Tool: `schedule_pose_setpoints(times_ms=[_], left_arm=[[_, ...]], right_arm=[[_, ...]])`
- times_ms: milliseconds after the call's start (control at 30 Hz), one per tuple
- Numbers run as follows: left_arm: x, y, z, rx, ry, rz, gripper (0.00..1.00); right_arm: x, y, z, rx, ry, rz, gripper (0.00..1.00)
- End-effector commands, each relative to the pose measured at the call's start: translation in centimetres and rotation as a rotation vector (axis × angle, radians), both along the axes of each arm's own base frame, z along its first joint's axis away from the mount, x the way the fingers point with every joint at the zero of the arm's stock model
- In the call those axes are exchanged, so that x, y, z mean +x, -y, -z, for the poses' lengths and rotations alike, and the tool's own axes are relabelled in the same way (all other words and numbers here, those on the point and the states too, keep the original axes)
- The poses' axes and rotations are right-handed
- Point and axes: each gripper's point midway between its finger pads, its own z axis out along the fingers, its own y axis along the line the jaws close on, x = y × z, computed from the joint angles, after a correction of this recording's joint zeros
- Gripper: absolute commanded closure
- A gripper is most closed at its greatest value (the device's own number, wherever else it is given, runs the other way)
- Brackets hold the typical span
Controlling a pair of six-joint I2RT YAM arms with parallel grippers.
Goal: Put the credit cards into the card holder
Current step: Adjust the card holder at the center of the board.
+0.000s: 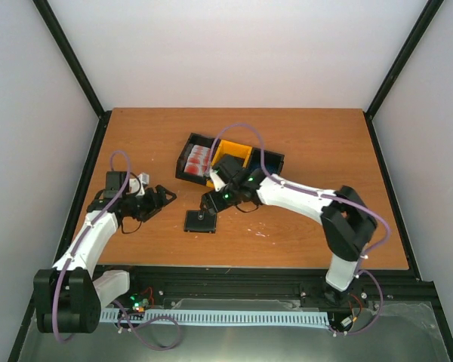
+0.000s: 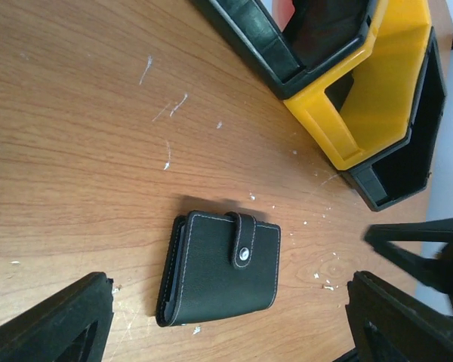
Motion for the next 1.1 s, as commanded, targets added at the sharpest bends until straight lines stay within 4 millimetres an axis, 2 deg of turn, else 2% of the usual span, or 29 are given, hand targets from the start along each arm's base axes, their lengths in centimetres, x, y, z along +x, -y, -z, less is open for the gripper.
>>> schedule_pose_setpoints(times_ms=[0,167,300,467,633,833,933,1067], left_arm=[[0.1,-0.2,0.4,0.011,-0.027,-0.010,0.15],[-0.4,-0.1,1.2,-0.009,-0.073,-0.031,0.14],[-1.2,0.3,1.8,-0.047,-0.107,-0.035,0.14],[-1.9,1.0,2.8,-0.087,-0.147,-0.031,0.15],[-2.3,1.5,3.6,-0.095,-0.178,-0.034,0.15],[-3.8,2.5,5.2,-0.083,-0.284,-0.050,0.17],[-4.6,2.6,6.4,-0.068,-0.331,-0.079,0.18],[-5.2,3.2,6.8,-0.105,-0.346,-0.072,0.18]], right_arm=[[-0.4,-0.7,3.8,-0.137,-0.003,-0.042,0.31],[-0.6,-2.5,6.4,-0.217,-0.017,-0.064,0.35],[-0.3,-3.1,8.2,-0.259,-0.036,-0.033,0.39],[0.1,-2.3,9.7,-0.285,-0.041,0.039,0.43],[0.4,-0.5,11.2,-0.354,-0.021,0.092,0.44],[-1.7,1.8,12.3,-0.398,-0.093,0.112,0.43],[-3.1,2.7,12.2,-0.383,-0.146,0.130,0.47],[-5.2,3.3,12.6,-0.361,-0.244,0.147,0.53]])
